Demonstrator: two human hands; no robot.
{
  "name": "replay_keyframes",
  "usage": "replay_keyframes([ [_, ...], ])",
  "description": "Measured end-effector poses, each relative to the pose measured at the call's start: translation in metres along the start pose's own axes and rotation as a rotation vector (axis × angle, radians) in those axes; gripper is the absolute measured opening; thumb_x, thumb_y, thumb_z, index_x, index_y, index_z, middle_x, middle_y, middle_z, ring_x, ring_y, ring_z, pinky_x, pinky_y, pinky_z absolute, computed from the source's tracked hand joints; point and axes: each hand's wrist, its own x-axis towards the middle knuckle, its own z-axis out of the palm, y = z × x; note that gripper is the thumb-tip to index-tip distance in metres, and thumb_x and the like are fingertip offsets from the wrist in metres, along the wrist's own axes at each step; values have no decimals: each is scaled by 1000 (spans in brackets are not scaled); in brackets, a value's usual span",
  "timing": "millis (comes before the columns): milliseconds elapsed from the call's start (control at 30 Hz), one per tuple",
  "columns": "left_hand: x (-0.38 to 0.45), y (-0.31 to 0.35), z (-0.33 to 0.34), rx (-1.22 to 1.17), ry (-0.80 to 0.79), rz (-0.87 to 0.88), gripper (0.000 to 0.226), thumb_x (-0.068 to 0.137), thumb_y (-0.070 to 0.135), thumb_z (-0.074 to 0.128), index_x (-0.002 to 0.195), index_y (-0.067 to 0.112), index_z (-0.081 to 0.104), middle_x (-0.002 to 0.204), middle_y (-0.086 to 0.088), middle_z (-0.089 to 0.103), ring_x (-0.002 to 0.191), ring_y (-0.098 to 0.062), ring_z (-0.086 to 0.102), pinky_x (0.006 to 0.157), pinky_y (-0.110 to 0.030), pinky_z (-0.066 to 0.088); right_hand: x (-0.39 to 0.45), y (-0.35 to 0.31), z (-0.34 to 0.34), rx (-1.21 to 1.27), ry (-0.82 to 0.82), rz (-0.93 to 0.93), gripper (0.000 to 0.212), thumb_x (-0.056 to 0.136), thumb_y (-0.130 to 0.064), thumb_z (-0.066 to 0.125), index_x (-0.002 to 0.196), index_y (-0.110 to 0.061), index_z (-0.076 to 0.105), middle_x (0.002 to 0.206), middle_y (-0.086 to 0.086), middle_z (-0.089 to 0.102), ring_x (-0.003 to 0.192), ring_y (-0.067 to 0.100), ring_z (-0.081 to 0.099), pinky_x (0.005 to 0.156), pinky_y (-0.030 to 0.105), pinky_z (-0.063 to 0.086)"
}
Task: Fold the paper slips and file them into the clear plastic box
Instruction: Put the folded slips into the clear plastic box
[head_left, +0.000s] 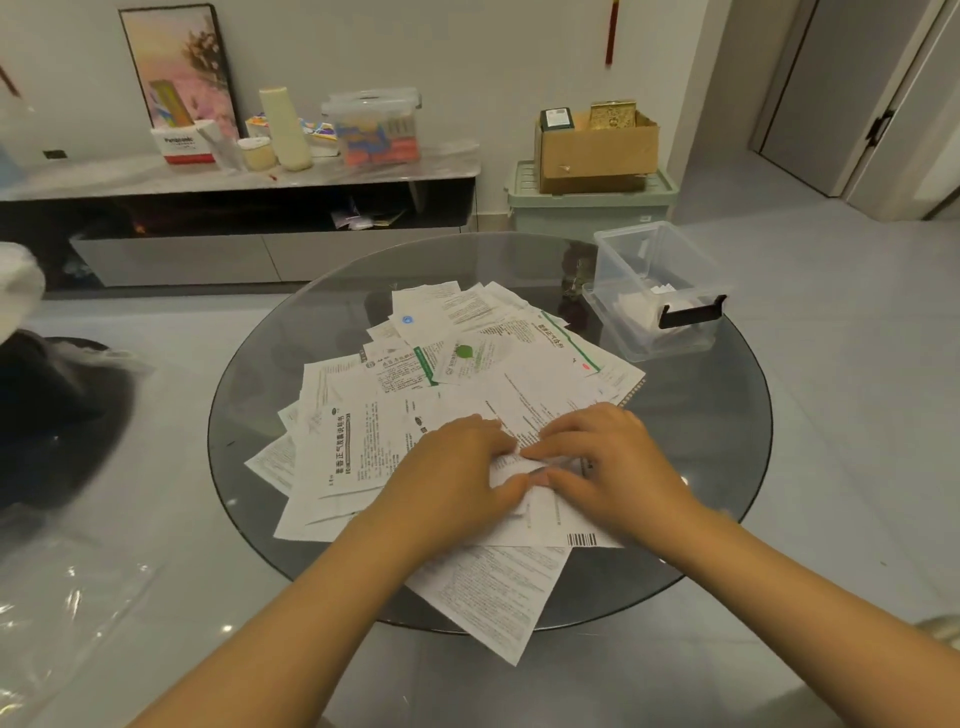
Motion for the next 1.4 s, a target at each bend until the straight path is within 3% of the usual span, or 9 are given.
replay_keyframes([
  [133,-8,-6,-7,-75,-56,10,37,88,41,56,122,28,59,129,11,57,120,-7,50,98,-30,43,0,-4,1,-33,79,2,8,81,-34,69,85,-32,74,81,-12,65,80,12,47,69,29,41],
  [233,-19,-16,-14,-154,-50,-2,26,88,27,57,113,26,65,121,10,62,111,-9,57,94,-33,47,-1,-6,-2,-7,57,68,8,83,-28,67,86,-33,74,83,-17,65,82,10,51,72,28,43],
  [567,-34,-37,-27,-441,197,-70,21,81,26,69,94,43,66,98,31,63,95,18,53,79,2,35,-14,-7,-19,337,5,299,9,90,-14,56,86,-18,62,82,-12,69,81,4,62,70,18,47],
  [733,-33,-33,-22,-640,181,-165,19,80,24,72,94,34,63,95,19,68,87,3,64,80,-20,53,-17,-13,-22,455,-41,398,11,88,-20,61,80,-17,54,73,0,70,67,7,62,55,17,48],
  [867,-28,-27,-14,-458,137,-258,60,78,28,74,127,35,40,108,9,61,85,-2,59,75,-16,46,-17,-18,-18,464,-1,477,21,81,-19,70,92,-27,54,76,1,65,70,11,57,47,22,47],
  [1000,-26,-25,-6,-291,119,-264,96,77,31,75,147,36,9,134,4,40,117,-18,47,102,-33,40,-16,-20,-12,258,-9,420,46,79,-24,72,110,-39,41,75,-9,62,86,5,50,66,11,35],
  [1133,-25,-30,2,-94,252,-83,69,79,30,72,138,36,38,142,7,23,123,-13,27,105,-29,26,-17,-25,-15,153,-25,375,43,83,-25,66,107,-50,41,71,-12,61,79,5,47,65,19,39],
  [1233,-26,-30,10,14,341,79,39,73,25,78,110,29,66,134,0,42,116,-18,30,98,-35,25,-19,-30,-18,194,-6,421,22,83,-24,66,89,-44,60,69,-8,63,66,4,53,57,15,43],
  [1400,-28,-25,13,208,357,116,26,60,30,84,83,27,73,137,-10,50,121,-32,39,96,-39,16,-20,-35,-23,393,-72,559,15,80,-16,69,73,-30,72,66,-13,68,53,-4,58,48,7,40],
])
